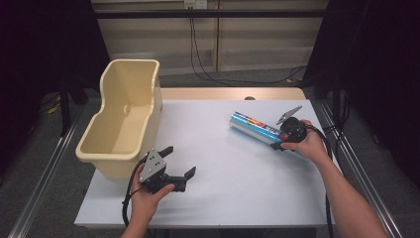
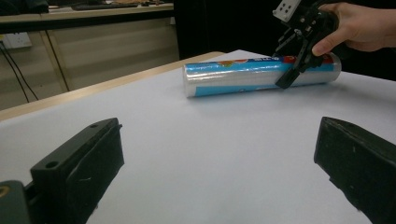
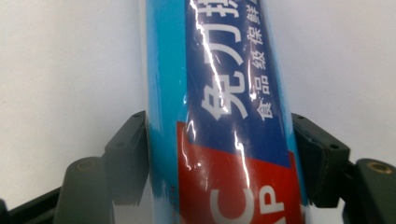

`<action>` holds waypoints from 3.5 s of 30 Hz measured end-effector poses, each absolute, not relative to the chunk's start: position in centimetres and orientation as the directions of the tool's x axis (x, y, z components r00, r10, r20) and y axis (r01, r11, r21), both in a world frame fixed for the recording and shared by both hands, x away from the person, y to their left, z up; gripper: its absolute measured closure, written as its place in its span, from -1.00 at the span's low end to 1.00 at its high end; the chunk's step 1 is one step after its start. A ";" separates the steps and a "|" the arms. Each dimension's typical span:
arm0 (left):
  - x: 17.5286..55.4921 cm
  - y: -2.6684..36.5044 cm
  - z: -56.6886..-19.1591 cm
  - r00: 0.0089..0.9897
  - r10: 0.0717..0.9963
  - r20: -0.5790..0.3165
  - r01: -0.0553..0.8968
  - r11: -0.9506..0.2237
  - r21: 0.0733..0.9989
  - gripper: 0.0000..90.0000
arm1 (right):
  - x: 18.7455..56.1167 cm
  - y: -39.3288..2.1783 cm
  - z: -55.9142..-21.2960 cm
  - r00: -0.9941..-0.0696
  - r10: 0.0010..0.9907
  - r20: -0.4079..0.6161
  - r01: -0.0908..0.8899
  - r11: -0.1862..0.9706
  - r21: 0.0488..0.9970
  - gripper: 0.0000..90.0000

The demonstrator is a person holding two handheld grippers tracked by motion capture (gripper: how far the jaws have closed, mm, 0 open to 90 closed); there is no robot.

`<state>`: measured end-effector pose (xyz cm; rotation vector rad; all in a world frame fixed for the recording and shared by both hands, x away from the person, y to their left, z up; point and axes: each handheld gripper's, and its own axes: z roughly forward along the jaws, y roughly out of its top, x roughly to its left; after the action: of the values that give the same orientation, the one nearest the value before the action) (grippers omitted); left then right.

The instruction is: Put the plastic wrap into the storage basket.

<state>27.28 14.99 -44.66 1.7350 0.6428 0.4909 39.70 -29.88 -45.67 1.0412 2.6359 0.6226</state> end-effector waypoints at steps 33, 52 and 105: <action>31.8 8.9 -39.1 0.913 0.401 -0.072 0.224 -0.346 0.911 -1.00 | 33.9 -23.1 -41.5 -0.929 0.362 -0.077 0.275 0.814 0.513 -0.30; 34.0 4.5 -37.1 0.976 0.218 0.011 0.129 -0.615 0.778 -0.98 | 32.5 -20.8 -40.2 -0.974 0.203 -0.104 0.122 0.851 0.511 -0.30; 33.5 1.4 -36.6 0.958 0.237 -0.159 0.279 -0.893 0.353 -0.28 | 32.4 -20.4 -38.5 -0.967 0.201 -0.155 0.040 0.725 0.688 -0.85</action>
<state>33.52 1.42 -36.57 2.7311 0.3733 -0.1578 32.36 -20.41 -38.47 0.1926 2.7097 1.0735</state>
